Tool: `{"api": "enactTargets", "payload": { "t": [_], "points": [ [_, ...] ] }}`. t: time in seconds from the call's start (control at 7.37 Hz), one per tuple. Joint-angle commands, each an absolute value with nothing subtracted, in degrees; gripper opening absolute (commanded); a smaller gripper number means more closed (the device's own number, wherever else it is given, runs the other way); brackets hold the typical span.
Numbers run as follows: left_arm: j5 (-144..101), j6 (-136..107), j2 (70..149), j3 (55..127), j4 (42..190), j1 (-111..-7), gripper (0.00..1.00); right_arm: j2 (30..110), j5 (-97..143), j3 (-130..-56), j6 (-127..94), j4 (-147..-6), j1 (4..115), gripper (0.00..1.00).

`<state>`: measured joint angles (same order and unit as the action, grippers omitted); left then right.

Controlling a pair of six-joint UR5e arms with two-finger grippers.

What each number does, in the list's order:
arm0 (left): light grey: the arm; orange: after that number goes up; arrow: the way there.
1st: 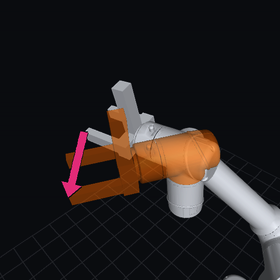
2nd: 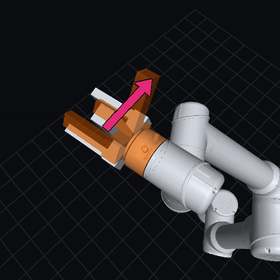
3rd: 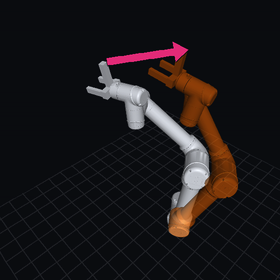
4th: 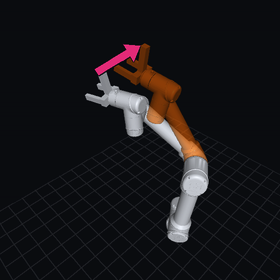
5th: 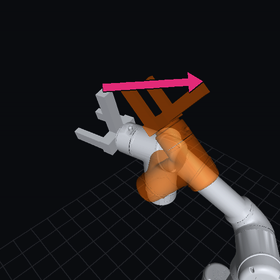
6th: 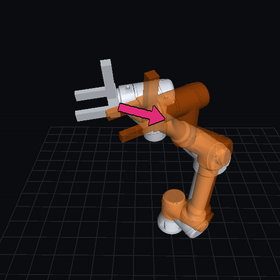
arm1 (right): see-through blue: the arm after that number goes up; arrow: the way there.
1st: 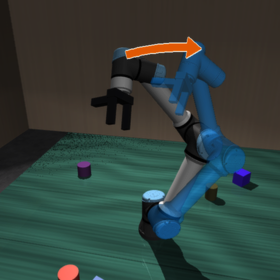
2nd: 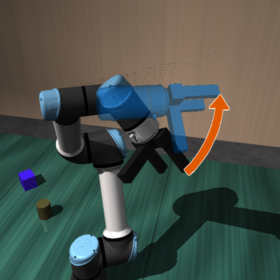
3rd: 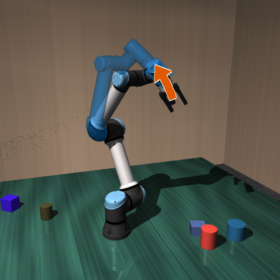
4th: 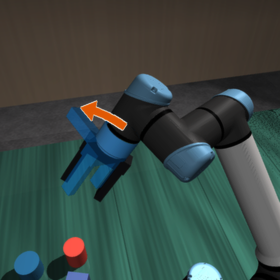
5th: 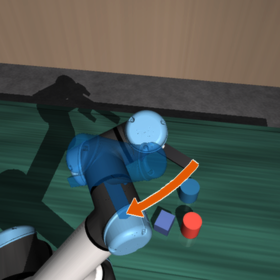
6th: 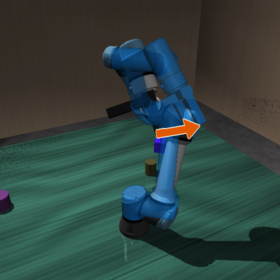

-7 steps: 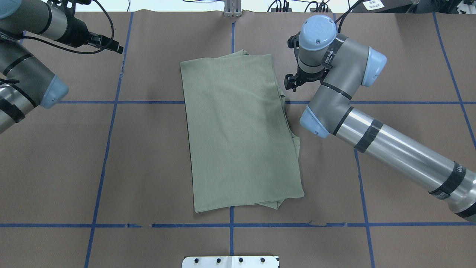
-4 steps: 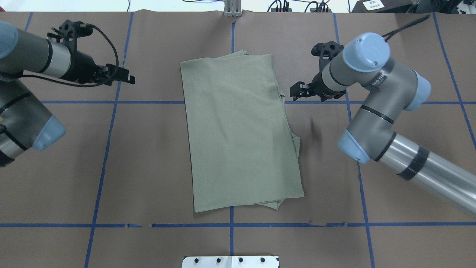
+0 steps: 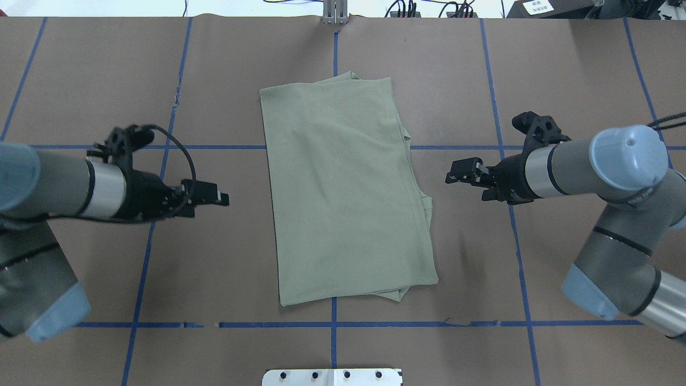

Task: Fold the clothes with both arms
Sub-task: 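Lower both grippers to the shirt's edge nearest the robot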

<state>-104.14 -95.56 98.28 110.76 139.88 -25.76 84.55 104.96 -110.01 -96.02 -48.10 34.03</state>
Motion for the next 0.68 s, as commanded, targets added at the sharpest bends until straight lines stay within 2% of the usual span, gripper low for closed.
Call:
{"api": "enactTargets", "payload": {
  "t": [0.0,0.27,0.54],
  "points": [
    [-92.75,-105.62,99.13,111.45,139.22,-15.58,1.0,85.34,93.63,-111.09,-100.45,-47.81,26.39,1.0],
    [-88.88,-108.88,106.92,110.92,126.9,-11.62,1.0,85.34,93.34,-111.09,-100.46,-47.81,26.28,1.0],
    [-85.18,-109.07,107.75,109.96,125.77,-10.46,0.92,85.34,93.43,-111.18,-100.46,-47.73,26.28,1.0]
  ]
}}
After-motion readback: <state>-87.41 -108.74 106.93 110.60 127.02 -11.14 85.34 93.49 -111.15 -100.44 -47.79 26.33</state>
